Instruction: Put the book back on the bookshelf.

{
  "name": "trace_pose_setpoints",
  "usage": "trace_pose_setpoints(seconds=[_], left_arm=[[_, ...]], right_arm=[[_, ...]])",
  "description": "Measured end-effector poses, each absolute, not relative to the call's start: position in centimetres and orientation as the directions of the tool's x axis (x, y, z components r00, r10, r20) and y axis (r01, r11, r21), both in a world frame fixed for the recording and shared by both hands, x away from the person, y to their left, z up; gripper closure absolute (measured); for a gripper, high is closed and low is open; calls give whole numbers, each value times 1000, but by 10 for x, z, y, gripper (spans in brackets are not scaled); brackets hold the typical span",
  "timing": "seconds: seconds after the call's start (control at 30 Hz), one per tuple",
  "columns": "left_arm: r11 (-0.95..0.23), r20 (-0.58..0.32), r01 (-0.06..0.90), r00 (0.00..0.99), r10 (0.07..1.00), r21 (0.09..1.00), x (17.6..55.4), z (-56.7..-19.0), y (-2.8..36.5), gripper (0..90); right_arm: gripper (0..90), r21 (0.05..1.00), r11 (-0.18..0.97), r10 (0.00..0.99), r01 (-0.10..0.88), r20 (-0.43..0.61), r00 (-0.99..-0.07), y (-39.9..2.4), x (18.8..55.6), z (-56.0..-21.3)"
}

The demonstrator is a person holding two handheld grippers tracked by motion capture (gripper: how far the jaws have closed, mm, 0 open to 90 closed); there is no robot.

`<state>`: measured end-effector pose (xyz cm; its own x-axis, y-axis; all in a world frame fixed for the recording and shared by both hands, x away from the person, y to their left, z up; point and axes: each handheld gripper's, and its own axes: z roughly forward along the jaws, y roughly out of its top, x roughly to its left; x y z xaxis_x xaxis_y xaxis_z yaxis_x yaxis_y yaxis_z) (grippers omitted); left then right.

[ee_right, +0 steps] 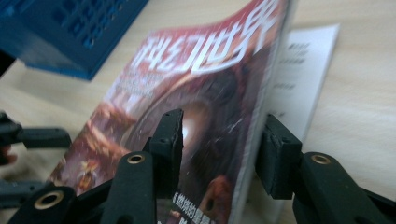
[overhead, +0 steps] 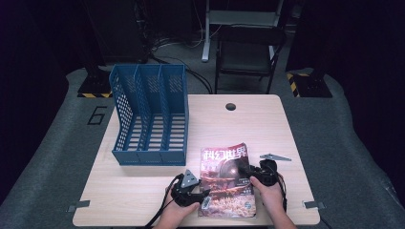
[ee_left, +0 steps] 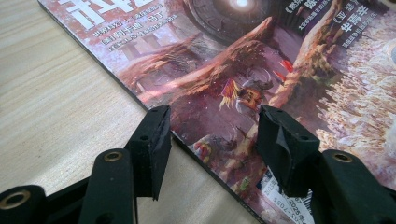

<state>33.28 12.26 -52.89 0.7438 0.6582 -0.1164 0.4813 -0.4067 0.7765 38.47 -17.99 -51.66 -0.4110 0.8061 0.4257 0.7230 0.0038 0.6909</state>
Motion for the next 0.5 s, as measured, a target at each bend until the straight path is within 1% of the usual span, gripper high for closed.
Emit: trace_pose_setpoints(seconds=[0.1, 0.3, 0.5], left_arm=[[-409, -114, 480, 745, 658, 776, 333, -529, 123, 451], [-408, -114, 480, 744, 658, 777, 333, -529, 123, 451], [-408, -115, 480, 744, 658, 777, 333, -529, 123, 451]], right_arm=[[543, 690, 68, 826, 721, 366, -429, -174, 386, -520], [585, 665, 24, 811, 747, 424, -404, -180, 389, -523], [616, 671, 24, 815, 741, 416, -403, -180, 388, -523]])
